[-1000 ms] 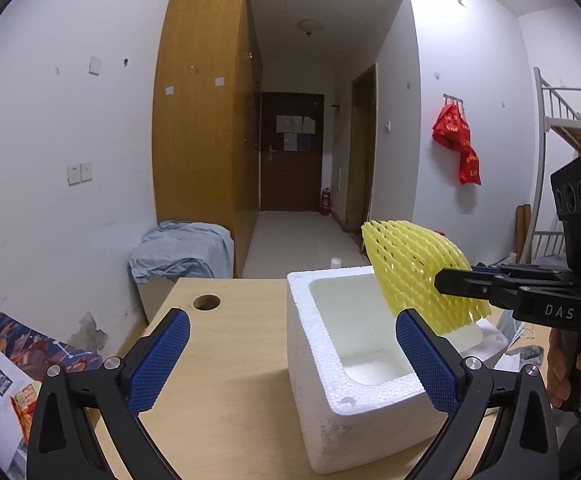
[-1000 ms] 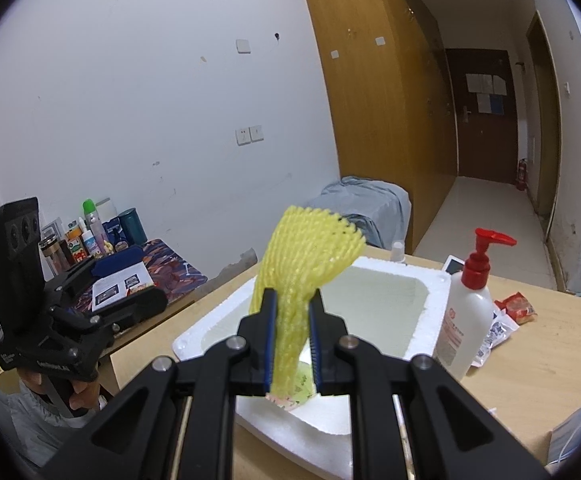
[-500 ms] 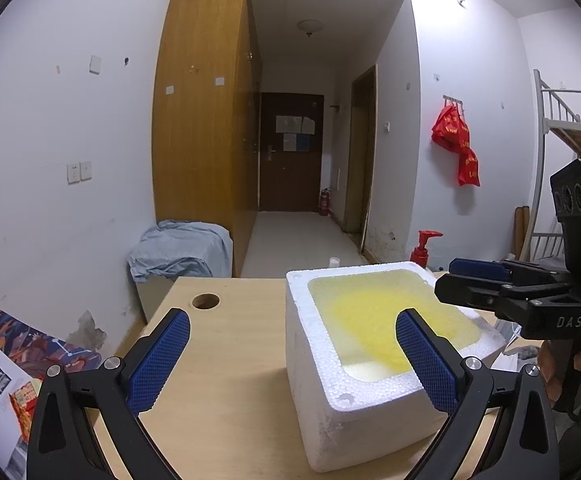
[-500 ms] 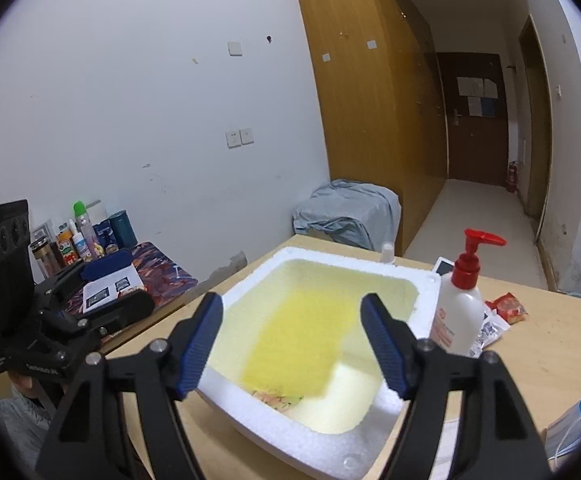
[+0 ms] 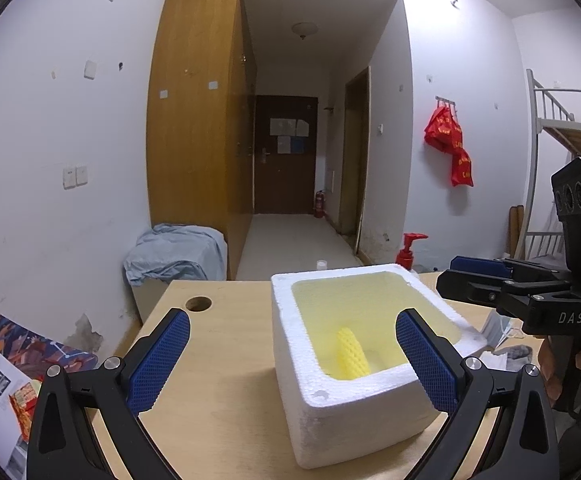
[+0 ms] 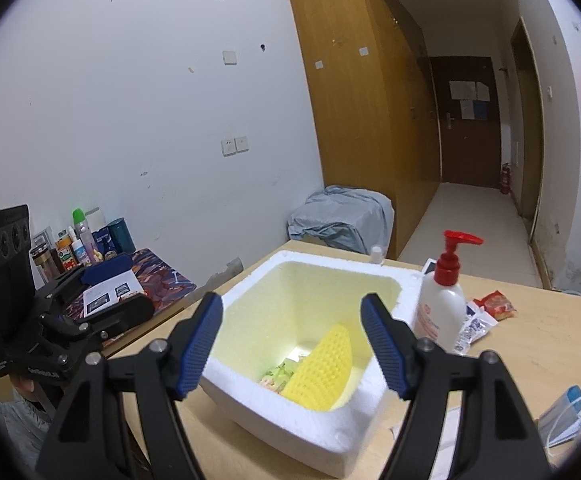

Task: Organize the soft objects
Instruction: 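Move both tools back toward the tissues, sock and face mask, then grasp the white tissues with left tool while right tool grasps blue face mask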

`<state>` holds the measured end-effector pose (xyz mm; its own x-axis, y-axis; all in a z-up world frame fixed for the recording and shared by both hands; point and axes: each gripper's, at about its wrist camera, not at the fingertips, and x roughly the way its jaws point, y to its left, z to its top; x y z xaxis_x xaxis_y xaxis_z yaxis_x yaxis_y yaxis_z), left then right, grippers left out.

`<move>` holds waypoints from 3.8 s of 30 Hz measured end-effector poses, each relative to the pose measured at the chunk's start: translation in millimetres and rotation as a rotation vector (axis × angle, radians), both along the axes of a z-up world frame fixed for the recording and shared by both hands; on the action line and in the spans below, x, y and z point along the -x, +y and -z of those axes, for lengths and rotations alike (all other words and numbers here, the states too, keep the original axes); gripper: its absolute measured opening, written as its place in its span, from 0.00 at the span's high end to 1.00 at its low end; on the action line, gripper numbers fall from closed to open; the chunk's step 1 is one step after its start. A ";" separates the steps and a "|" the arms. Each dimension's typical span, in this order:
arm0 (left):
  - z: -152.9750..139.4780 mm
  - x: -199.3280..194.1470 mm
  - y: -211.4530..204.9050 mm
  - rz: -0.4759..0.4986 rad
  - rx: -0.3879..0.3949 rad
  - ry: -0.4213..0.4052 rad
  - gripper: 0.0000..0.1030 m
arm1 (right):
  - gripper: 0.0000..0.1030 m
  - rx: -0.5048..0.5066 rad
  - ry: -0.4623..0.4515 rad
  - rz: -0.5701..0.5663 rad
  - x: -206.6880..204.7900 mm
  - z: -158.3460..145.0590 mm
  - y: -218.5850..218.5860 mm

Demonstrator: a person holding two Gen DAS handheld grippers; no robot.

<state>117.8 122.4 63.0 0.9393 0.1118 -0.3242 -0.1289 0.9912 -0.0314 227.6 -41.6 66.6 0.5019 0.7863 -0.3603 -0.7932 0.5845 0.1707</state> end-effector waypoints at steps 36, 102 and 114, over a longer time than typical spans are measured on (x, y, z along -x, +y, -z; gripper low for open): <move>-14.2 -19.9 -179.3 0.424 -0.028 -0.019 0.00 | 0.00 -0.077 -0.051 0.449 50.5 -3.0 -185.0; 116.3 -128.0 -228.5 0.414 0.074 0.294 0.04 | 0.00 0.109 0.195 0.427 -51.8 87.9 -217.5; 140.3 -166.9 -221.0 0.353 0.116 0.411 0.15 | 0.00 0.149 0.227 0.397 -81.8 100.3 -212.2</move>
<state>284.6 -98.6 -77.3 0.7069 -0.2449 -0.6636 0.1859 0.9695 -0.1597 309.4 -253.8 -33.7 0.6485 0.4813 -0.5898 -0.4562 0.8659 0.2051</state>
